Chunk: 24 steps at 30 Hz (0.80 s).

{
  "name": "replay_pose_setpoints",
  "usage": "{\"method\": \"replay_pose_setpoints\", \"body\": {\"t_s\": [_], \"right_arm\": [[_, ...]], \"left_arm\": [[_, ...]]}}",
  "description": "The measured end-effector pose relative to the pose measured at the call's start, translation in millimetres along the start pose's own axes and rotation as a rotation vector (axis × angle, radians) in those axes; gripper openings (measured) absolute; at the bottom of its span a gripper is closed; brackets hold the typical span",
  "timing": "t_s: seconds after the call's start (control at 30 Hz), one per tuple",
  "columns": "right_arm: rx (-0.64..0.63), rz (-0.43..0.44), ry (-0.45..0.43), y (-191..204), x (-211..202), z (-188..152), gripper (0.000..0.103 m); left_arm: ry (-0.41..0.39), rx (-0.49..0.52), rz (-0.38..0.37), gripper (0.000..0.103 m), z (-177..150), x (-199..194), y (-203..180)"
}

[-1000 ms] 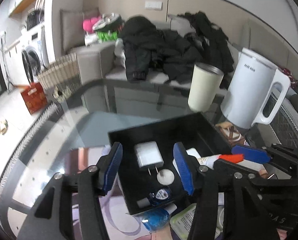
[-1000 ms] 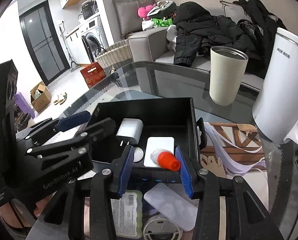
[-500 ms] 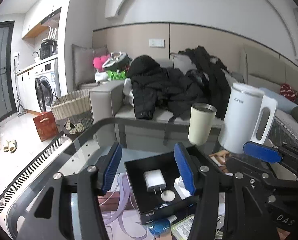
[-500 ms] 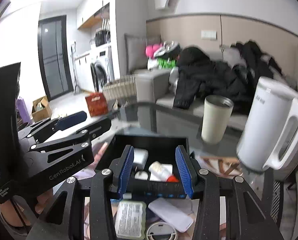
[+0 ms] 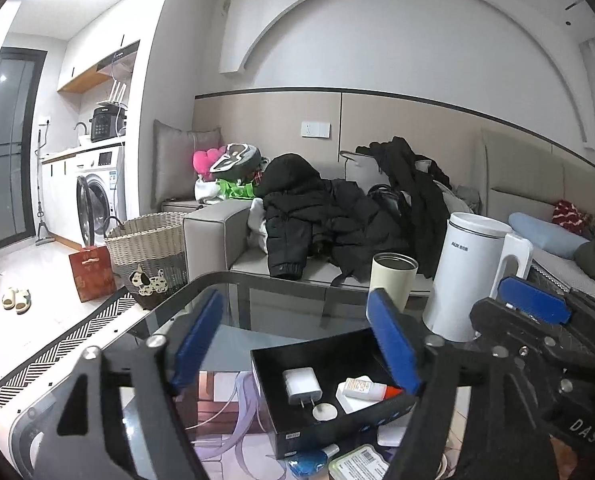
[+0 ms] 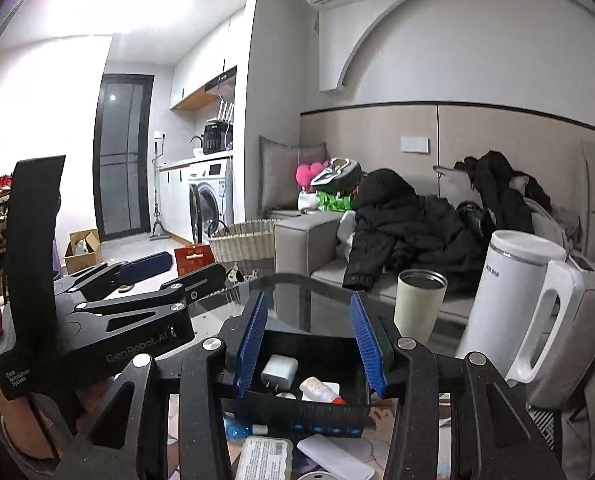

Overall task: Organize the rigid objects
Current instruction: 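Open the right tool and withdraw both tools from the black box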

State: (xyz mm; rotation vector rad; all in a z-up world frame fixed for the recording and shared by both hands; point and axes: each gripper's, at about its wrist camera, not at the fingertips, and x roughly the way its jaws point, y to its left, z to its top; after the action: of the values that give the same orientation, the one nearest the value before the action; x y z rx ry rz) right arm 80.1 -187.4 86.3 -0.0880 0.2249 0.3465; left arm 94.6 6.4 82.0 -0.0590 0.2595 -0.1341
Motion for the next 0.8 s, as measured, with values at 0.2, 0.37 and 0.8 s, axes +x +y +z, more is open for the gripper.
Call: {"method": "replay_pose_setpoints", "body": {"t_s": [0.2,0.37,0.8], "right_arm": [[0.014,0.011,0.084,-7,3,-7,0.044],[0.038,0.008,0.188,-17,8,-22,0.062],[0.112,-0.004,0.605,-44,62,-98,0.064]], "left_arm": [[0.089,0.012,-0.035,0.077,-13,2,-5],[0.243,0.027,-0.081,0.077,-37,15,-16],[0.616,0.04,-0.11,0.077,-102,69,-40]]}}
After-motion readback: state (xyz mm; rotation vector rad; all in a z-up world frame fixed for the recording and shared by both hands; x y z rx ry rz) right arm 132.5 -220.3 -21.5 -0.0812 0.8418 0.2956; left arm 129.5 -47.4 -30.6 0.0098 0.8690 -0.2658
